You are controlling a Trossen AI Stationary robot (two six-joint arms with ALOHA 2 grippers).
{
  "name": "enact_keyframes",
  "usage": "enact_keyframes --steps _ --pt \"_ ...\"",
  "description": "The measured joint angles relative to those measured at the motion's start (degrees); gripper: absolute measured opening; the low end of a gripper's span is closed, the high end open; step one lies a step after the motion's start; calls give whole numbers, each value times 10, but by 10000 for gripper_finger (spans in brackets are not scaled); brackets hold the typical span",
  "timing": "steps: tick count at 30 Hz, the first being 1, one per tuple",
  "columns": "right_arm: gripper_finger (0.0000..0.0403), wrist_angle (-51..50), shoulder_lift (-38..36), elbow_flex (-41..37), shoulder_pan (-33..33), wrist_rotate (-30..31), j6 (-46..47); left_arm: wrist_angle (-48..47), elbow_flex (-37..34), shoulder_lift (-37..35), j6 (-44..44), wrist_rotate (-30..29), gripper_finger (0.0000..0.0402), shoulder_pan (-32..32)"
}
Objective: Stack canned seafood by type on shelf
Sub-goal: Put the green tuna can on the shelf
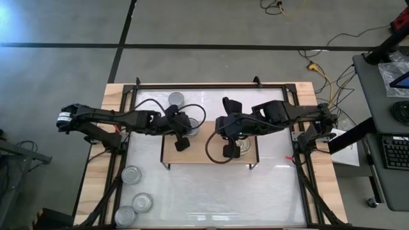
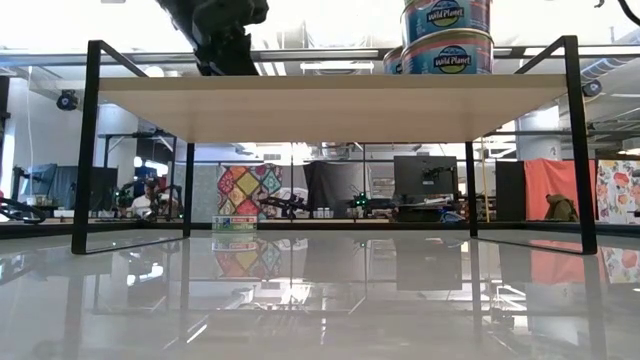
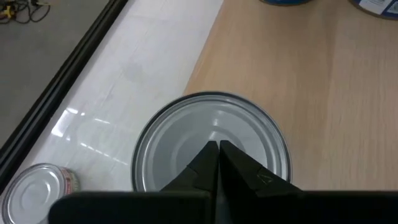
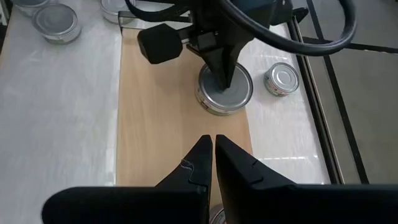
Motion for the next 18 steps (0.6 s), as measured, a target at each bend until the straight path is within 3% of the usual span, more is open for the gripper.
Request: enact_keyframes --steps 18 --pt "13 0 0 0 4 0 8 -3 15 -5 2 8 2 -18"
